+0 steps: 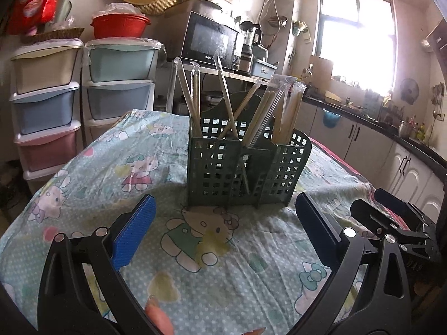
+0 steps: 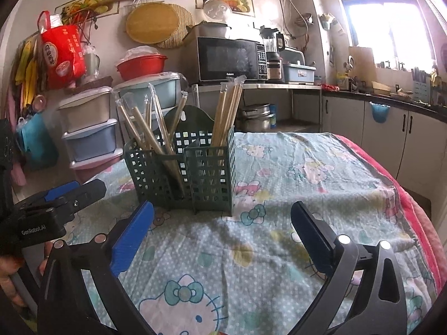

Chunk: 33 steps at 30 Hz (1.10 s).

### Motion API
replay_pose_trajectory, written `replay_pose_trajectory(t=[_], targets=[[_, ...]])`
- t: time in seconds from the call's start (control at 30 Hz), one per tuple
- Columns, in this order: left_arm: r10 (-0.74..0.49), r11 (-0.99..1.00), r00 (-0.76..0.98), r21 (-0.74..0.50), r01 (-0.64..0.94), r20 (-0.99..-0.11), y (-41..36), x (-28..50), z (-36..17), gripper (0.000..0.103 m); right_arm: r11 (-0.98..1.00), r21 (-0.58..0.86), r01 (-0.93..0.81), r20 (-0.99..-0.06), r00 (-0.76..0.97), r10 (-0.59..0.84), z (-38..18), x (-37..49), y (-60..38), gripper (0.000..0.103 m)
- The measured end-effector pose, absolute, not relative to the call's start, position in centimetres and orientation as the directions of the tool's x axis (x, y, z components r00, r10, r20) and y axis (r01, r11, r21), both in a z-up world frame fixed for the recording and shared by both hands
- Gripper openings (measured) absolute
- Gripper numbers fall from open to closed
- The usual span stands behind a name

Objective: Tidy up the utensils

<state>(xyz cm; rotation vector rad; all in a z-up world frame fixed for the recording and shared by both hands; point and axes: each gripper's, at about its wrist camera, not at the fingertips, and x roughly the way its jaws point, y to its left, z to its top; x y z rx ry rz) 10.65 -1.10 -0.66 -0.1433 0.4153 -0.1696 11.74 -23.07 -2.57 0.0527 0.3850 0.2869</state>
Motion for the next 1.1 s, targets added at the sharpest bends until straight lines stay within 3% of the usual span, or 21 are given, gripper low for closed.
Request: replay_pose_trajectory(t=[1.1], targets=[[-0.178,0.979,0.901,-0.166,0.120,-0.396,-1.04,10.61,-1.04,0.092,0.961,0.111,-0.255,-0.368,0.887,0.277,-2.99,11.81,-23.28,0.096]])
